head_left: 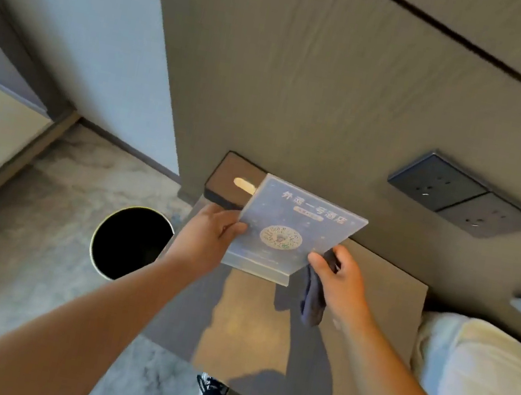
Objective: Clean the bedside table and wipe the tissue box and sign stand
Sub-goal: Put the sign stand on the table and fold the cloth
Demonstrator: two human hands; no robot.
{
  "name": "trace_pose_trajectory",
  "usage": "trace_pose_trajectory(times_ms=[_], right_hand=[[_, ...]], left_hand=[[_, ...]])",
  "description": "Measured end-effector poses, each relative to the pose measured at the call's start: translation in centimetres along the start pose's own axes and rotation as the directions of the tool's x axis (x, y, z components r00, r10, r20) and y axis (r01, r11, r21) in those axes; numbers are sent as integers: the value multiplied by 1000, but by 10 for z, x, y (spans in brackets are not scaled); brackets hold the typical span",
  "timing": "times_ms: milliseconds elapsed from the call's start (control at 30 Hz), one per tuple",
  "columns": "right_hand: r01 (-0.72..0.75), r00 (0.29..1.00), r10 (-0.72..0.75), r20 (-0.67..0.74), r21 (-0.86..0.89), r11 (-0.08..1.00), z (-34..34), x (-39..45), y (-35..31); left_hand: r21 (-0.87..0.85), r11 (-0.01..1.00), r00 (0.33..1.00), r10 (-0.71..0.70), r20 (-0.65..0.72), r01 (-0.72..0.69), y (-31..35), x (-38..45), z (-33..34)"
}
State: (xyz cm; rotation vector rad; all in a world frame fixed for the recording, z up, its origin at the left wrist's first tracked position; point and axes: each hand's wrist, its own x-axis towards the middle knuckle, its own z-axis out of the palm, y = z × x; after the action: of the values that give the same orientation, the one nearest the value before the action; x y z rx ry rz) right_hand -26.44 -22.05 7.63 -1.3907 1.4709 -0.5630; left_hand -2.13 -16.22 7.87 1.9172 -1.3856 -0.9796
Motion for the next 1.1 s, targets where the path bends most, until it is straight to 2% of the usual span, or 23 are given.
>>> trace_pose_trajectory(times_ms=[167,433,533,733,1100], right_hand=[[-86,983,93,-158,54,995,-57,23,35],[-86,959,113,-260,116,990,-101,68,66],[-78,951,99,-292,82,994,-113,71,81],[-104,951,117,-286,61,993,-105,84,101],[-55,948,68,-312,52,997,-85,97,116]], left_hand=[[49,998,997,46,64,-49,42,50,59],[137,987,993,71,96,-84,69,105,110],[138,985,989,92,119,-108,69,112,123],[210,970,986,94,134,-121,62,124,132],[309,917,968,244,64,-252,44,139,135]])
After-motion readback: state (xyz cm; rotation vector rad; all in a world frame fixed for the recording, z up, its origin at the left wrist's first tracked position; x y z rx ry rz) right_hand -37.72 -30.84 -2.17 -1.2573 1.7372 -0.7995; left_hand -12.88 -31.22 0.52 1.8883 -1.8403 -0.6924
